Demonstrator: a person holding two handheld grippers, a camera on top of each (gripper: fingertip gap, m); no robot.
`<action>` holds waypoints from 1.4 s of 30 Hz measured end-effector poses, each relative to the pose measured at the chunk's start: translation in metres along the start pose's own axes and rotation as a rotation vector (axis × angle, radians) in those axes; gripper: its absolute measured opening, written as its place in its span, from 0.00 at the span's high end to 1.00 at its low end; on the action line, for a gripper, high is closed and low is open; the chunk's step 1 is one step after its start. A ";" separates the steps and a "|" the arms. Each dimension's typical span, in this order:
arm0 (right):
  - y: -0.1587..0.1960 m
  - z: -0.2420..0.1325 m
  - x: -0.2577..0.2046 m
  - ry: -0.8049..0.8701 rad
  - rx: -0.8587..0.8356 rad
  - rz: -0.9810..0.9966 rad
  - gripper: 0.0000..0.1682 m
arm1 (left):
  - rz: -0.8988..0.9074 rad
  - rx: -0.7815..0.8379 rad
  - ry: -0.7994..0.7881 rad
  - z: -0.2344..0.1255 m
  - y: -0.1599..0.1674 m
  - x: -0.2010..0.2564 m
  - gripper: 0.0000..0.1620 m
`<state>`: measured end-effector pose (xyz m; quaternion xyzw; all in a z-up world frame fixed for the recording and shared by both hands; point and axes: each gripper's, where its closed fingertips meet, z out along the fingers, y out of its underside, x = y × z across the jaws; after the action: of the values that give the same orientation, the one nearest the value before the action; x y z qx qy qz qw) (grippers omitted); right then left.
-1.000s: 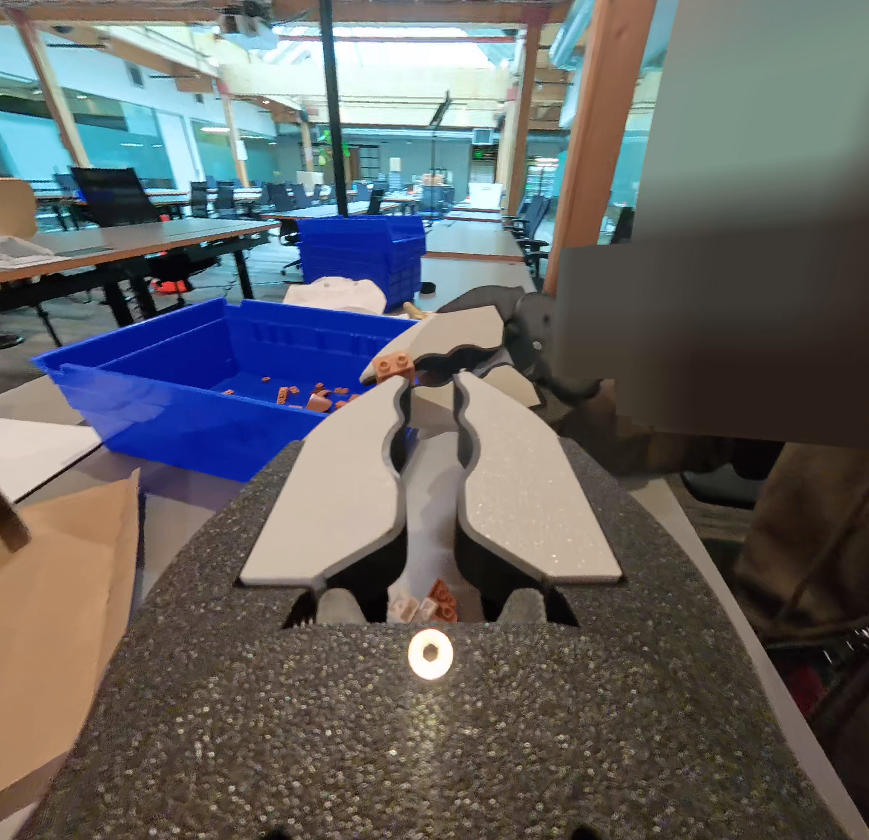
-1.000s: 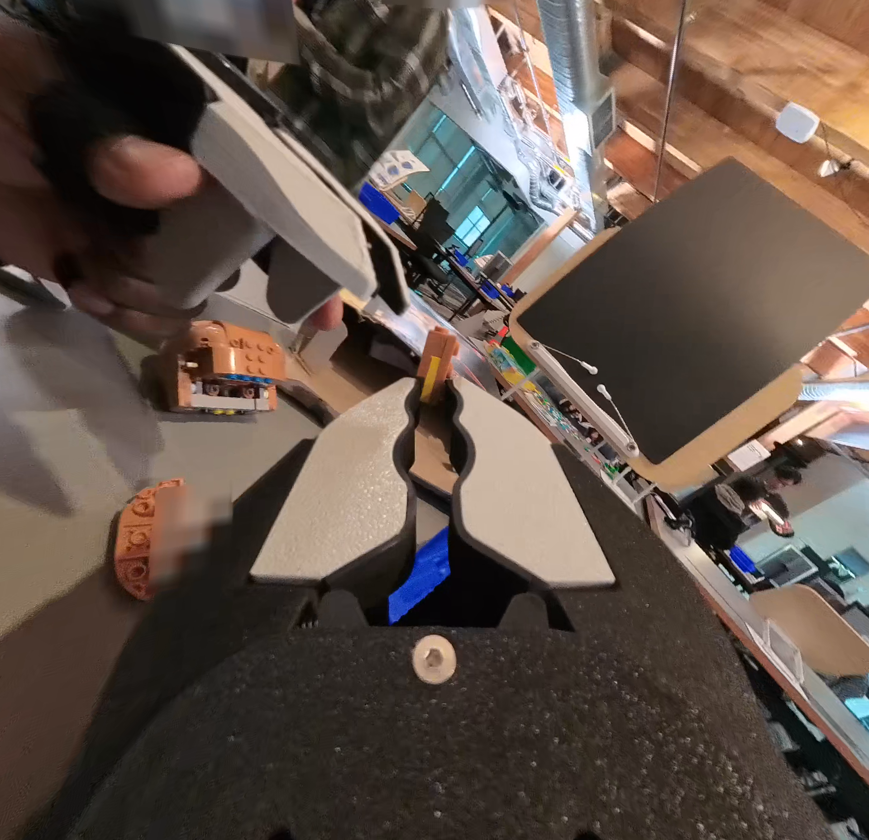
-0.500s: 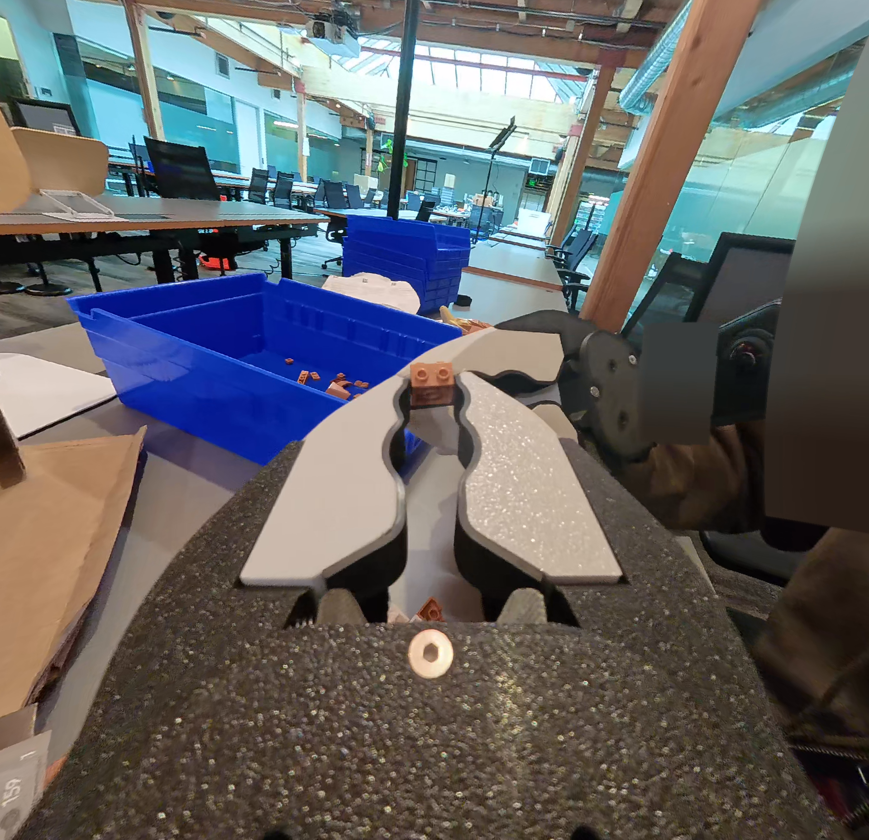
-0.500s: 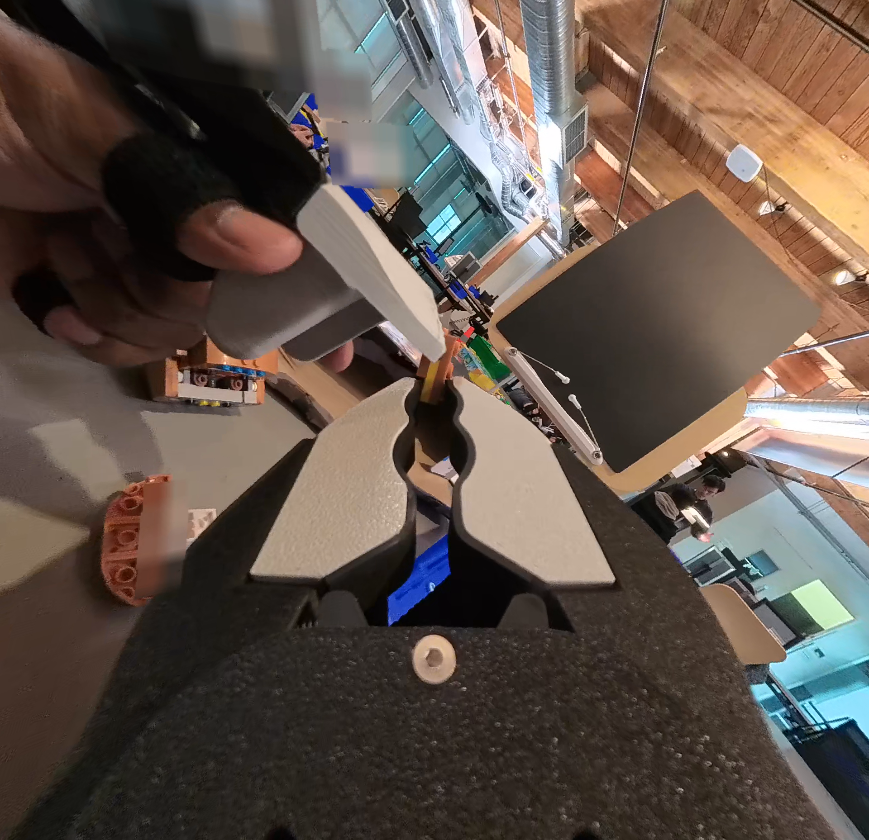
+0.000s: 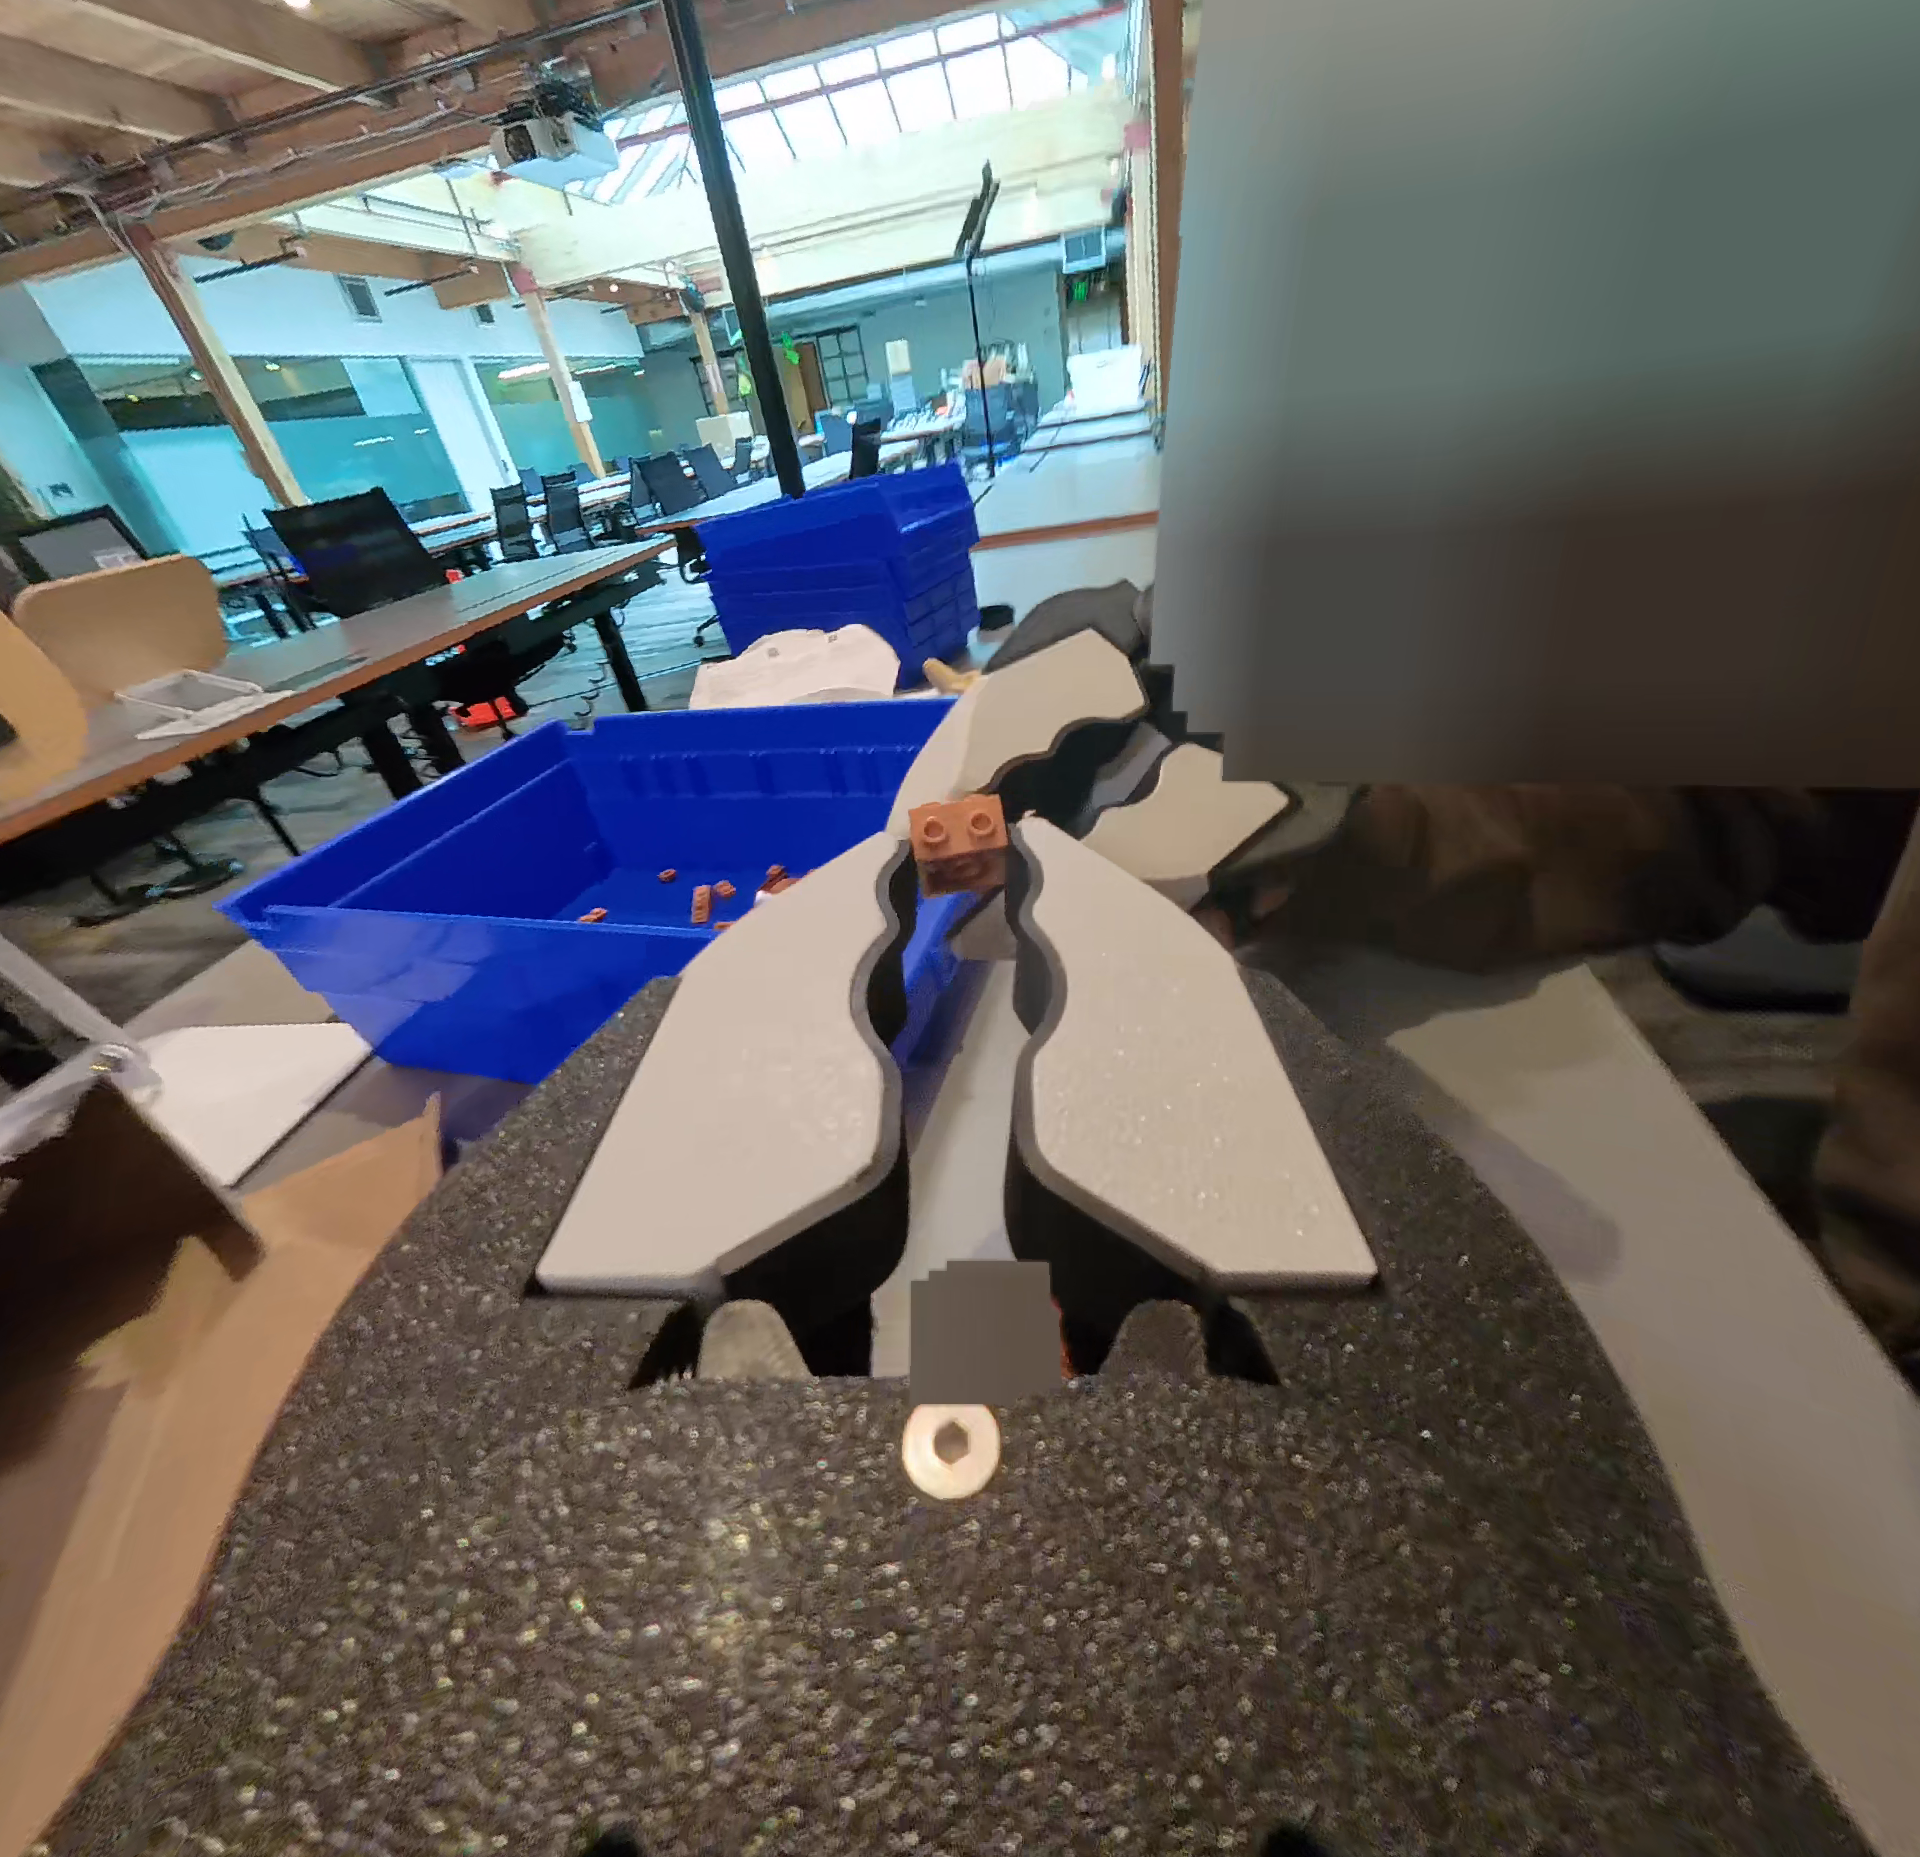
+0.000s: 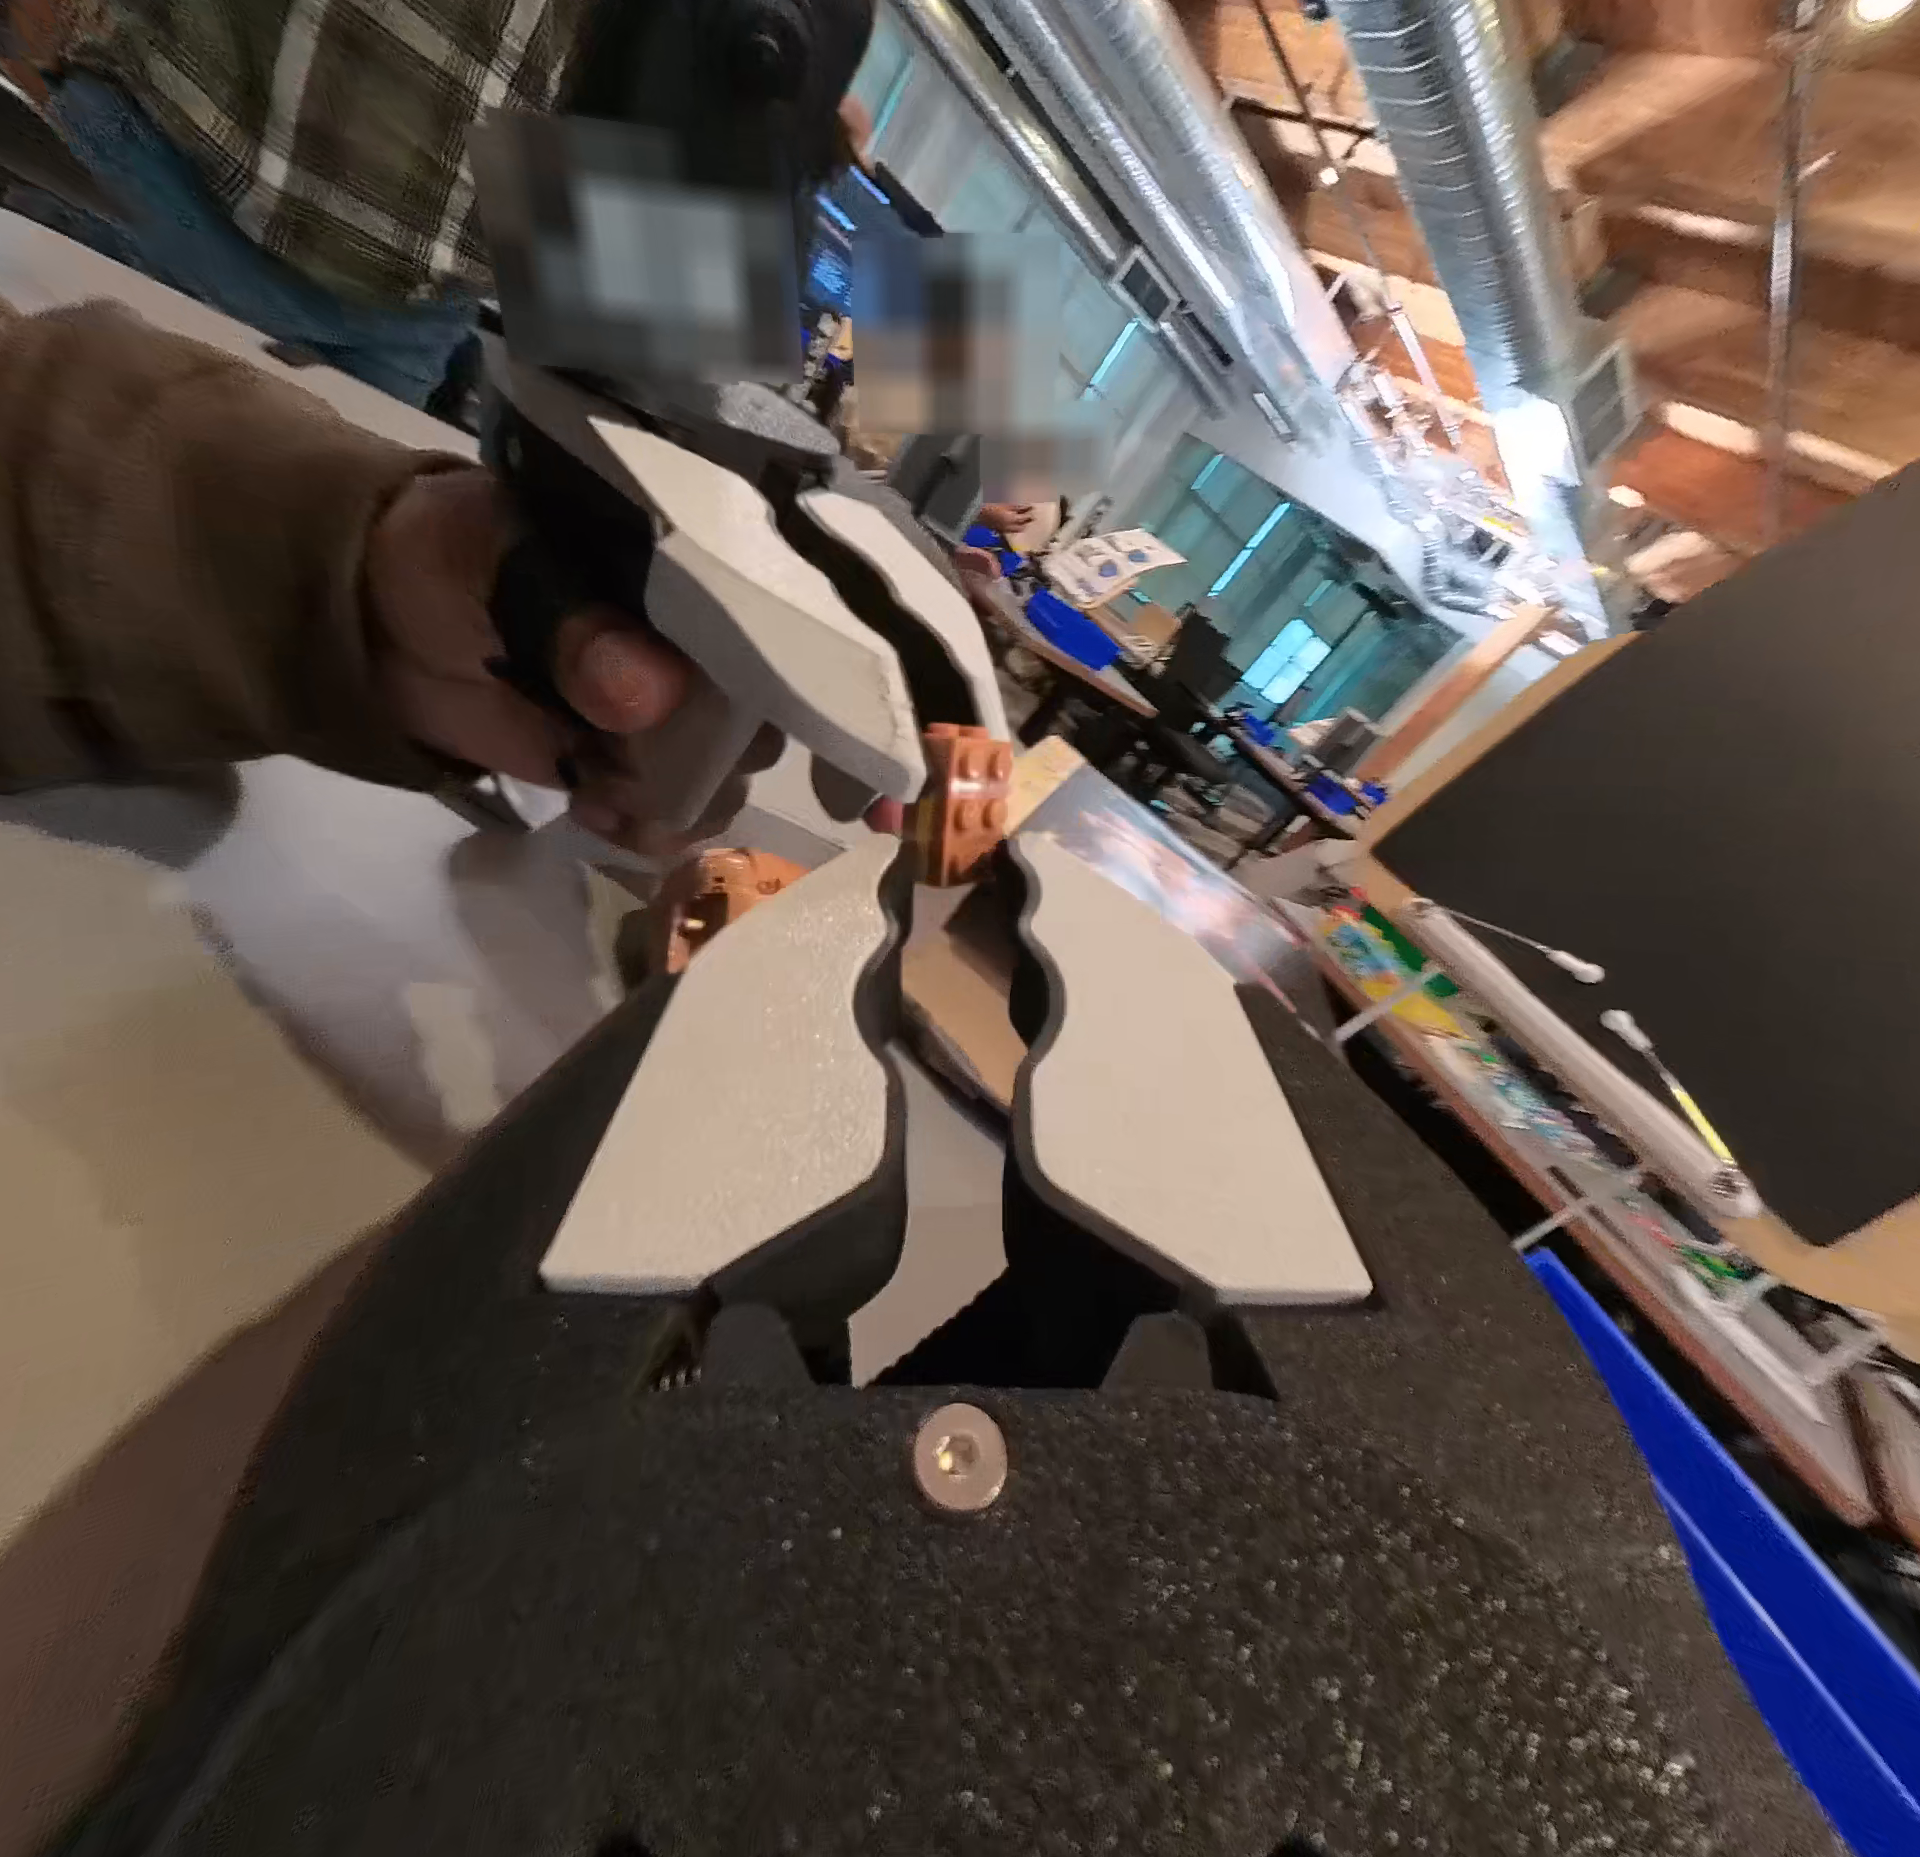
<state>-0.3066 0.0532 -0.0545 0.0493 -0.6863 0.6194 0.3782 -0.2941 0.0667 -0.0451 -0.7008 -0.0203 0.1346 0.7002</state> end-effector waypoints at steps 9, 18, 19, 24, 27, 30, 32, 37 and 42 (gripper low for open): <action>-0.011 -0.011 -0.002 -0.185 0.111 0.216 0.87 | 0.444 -0.192 -0.134 -0.006 0.009 -0.006 0.90; -0.015 -0.016 -0.020 -0.332 0.137 0.241 0.85 | 0.569 -0.179 -0.015 -0.002 0.016 0.017 0.90; -0.015 -0.017 -0.021 -0.342 0.138 0.240 0.86 | 0.544 -0.160 -0.005 -0.003 0.014 0.018 0.90; -0.012 -0.018 -0.022 -0.365 0.129 0.248 0.89 | 0.403 -0.079 0.095 -0.009 0.006 0.025 0.90; -0.013 -0.019 -0.028 -0.398 0.130 0.243 0.90 | 0.340 -0.058 0.158 -0.010 0.006 0.031 0.90; -0.013 -0.020 -0.036 -0.430 0.125 0.228 0.90 | 0.278 -0.045 0.218 -0.011 0.007 0.036 0.90; -0.011 -0.019 -0.040 -0.438 0.109 0.215 0.91 | 0.263 -0.065 0.239 -0.009 0.012 0.039 0.90; -0.006 -0.014 -0.032 -0.393 0.092 0.223 0.90 | 0.233 -0.094 0.196 -0.008 0.014 0.030 0.90; -0.007 -0.008 -0.020 -0.275 0.115 0.241 0.90 | 0.094 -0.039 0.159 -0.008 0.008 0.017 0.90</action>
<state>-0.2848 0.0511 -0.0605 0.0726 -0.6958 0.6859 0.2004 -0.2776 0.0627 -0.0562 -0.7229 0.0657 0.1111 0.6788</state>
